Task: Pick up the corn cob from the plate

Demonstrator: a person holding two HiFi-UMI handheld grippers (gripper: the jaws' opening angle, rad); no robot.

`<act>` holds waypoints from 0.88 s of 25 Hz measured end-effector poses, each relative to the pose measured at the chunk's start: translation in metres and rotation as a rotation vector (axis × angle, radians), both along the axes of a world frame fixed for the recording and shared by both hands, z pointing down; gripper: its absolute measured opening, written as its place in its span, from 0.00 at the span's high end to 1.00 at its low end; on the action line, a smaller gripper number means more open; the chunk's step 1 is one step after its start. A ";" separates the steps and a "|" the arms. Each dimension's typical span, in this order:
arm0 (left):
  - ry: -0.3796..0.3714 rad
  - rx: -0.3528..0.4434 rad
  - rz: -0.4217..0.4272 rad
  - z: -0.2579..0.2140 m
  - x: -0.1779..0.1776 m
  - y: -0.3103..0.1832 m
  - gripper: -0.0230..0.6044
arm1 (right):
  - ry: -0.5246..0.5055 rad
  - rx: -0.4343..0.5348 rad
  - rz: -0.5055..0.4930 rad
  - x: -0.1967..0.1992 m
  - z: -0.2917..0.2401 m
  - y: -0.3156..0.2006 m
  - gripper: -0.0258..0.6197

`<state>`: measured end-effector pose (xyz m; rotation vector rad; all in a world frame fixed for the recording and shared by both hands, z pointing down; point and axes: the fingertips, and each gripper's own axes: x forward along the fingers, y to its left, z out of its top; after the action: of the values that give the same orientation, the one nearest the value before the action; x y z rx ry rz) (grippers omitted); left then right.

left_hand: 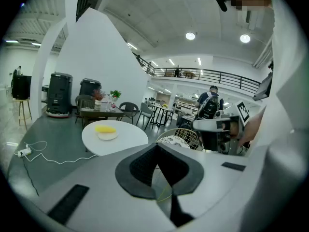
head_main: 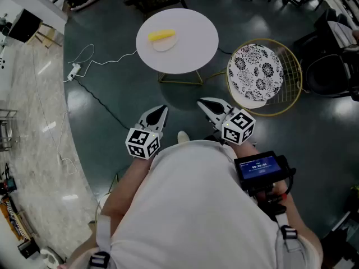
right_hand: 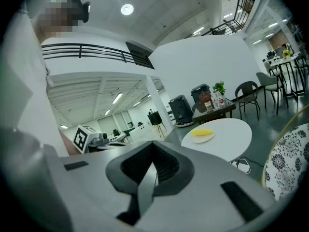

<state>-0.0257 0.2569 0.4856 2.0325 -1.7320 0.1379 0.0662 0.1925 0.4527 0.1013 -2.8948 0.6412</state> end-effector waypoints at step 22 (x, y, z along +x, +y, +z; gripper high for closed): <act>-0.022 0.018 -0.007 -0.009 -0.011 0.004 0.95 | -0.004 -0.015 0.019 -0.012 -0.006 -0.007 0.95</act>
<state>-0.0370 0.2608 0.4770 2.0450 -1.7601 0.1434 0.0545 0.1854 0.4468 0.1263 -2.8959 0.6663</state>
